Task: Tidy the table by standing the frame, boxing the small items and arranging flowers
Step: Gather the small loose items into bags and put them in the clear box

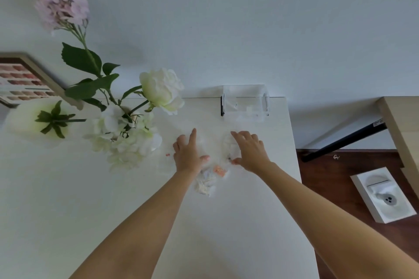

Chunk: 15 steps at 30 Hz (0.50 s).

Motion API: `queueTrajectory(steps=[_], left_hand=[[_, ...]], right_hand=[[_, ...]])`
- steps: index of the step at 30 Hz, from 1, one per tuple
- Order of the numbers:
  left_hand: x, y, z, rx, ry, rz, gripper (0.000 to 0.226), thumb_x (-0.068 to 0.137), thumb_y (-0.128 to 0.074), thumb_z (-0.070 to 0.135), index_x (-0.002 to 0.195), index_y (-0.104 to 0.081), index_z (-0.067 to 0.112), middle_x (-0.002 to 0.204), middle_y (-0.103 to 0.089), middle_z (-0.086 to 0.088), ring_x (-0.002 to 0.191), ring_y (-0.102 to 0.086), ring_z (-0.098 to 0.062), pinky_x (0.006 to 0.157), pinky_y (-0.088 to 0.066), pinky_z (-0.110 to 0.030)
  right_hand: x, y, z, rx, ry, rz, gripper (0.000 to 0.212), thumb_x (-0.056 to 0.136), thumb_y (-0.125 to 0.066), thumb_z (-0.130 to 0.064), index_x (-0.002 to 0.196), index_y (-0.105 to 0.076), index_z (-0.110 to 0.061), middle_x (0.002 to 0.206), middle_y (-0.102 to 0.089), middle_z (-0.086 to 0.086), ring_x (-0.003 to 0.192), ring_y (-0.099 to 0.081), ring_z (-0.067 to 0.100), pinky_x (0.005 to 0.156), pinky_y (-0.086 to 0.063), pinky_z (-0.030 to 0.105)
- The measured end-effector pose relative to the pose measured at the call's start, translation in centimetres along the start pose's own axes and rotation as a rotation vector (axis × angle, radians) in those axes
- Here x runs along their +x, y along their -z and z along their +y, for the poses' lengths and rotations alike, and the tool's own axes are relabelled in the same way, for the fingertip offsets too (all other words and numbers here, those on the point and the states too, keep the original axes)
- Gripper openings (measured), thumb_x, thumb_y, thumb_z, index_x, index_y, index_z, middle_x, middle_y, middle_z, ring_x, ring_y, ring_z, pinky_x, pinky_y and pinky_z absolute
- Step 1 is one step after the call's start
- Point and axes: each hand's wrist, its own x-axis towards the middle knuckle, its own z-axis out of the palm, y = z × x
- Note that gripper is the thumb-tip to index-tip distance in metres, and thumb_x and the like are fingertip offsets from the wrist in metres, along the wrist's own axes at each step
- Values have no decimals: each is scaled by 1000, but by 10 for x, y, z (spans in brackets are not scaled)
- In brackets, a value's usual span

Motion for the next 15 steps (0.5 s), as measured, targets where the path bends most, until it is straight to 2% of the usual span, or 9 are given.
queueTrajectory(steps=[2, 5, 8, 11, 14, 15], left_hand=[[-4, 1, -1, -4, -15, 2, 86, 70, -78, 30, 141, -30, 23, 135, -33, -17, 122, -32, -33, 98, -42, -44], [-6, 1, -3, -46, -35, -3, 63, 70, -79, 22, 125, -49, 14, 123, -45, -17, 114, -42, -32, 91, -43, -38], [-6, 7, -3, -122, -64, -10, 36, 74, -74, 12, 108, -61, 6, 113, -55, -17, 102, -56, -30, 85, -44, -29], [-7, 16, 2, -187, -108, 28, 18, 80, -67, 6, 98, -66, 4, 105, -63, -17, 94, -63, -27, 81, -44, -24], [-7, 27, 14, -248, -153, 82, 12, 81, -67, 7, 92, -68, 4, 95, -70, -13, 85, -62, -21, 77, -41, -20], [-8, 32, 22, -281, -168, 105, 11, 80, -67, 8, 90, -69, 4, 92, -71, -12, 81, -60, -17, 75, -40, -20]], right_hand=[[-5, 2, 3, -60, -27, -5, 92, 72, -79, -39, 145, -26, -21, 141, -38, 9, 120, -42, 31, 100, -37, 39], [-12, 4, 8, -96, -87, -20, 87, 69, -80, -43, 139, -34, -20, 127, -48, 10, 113, -44, 30, 96, -38, 37], [-19, 5, 15, -57, -128, -21, 71, 73, -77, -42, 131, -43, -20, 117, -55, 8, 110, -46, 29, 92, -38, 35], [-26, 11, 24, 29, -161, 11, 45, 85, -67, -34, 123, -51, -15, 109, -62, 9, 107, -48, 30, 88, -39, 36], [-29, 23, 33, 178, -206, 65, 15, 93, -53, -20, 96, -58, -7, 88, -64, 11, 94, -47, 34, 76, -38, 37], [-30, 29, 37, 227, -221, 92, 18, 93, -47, -16, 80, -55, -6, 75, -60, 12, 86, -45, 33, 69, -35, 36]])
